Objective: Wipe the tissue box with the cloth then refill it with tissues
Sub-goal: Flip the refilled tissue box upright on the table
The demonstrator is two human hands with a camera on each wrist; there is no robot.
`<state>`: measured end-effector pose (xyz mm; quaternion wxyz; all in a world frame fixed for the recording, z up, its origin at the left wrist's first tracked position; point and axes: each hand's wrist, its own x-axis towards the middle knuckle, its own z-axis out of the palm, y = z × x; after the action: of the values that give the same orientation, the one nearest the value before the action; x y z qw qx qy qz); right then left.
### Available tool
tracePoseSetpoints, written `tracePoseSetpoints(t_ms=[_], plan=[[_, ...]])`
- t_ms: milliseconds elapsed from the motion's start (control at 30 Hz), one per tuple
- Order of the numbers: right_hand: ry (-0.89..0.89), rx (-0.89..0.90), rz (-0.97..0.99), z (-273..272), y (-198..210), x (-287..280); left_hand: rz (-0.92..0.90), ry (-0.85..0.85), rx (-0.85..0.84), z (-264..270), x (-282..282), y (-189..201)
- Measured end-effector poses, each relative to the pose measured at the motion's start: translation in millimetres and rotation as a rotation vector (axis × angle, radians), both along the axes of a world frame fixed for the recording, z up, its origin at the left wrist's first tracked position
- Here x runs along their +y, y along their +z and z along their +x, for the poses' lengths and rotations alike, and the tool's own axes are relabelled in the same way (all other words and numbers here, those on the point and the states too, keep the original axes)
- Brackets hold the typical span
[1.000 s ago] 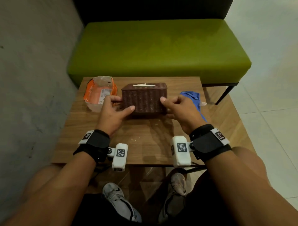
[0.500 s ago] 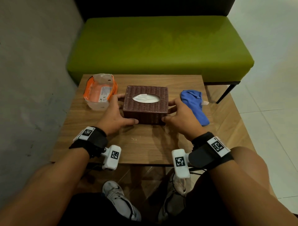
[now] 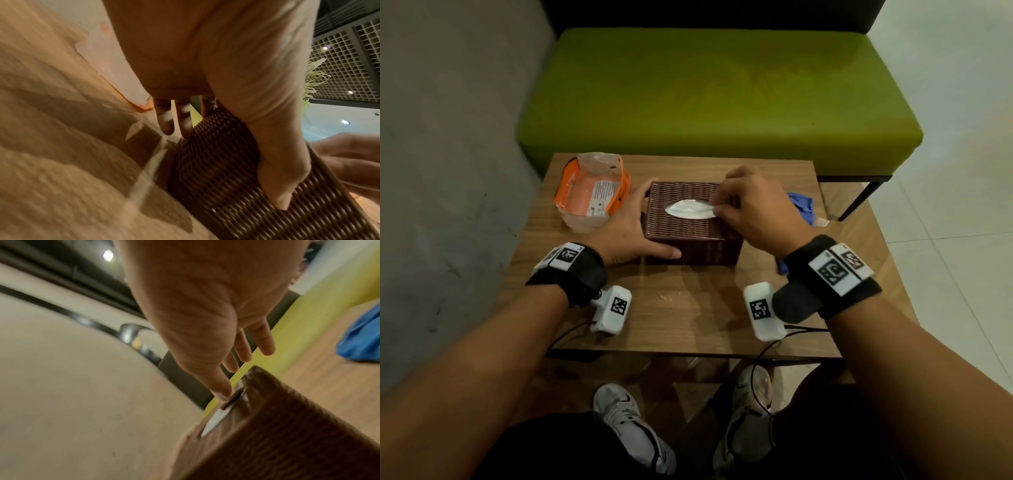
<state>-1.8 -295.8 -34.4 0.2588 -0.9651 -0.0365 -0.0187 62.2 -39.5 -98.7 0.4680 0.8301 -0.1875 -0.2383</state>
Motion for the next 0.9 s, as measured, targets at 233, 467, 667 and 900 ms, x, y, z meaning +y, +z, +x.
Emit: tracePoseSetpoints(t_ms=[233, 467, 667, 900], plan=[[0.141, -0.043, -0.379, 19.8, 5.2, 30.1, -0.024, -0.02, -0.034, 0.9, -0.9, -0.5], [0.369, 0.021, -0.604, 37.2, 13.5, 35.1, -0.025, -0.025, -0.044, 3.1, -1.9, -2.1], [0.417, 0.04, -0.562, 41.1, 6.9, 32.4, -0.021, -0.012, -0.054, 2.8, -1.7, -4.9], [0.336, -0.035, -0.321, 41.6, 15.9, 25.1, -0.025, -0.001, -0.038, 3.3, -0.8, -7.8]])
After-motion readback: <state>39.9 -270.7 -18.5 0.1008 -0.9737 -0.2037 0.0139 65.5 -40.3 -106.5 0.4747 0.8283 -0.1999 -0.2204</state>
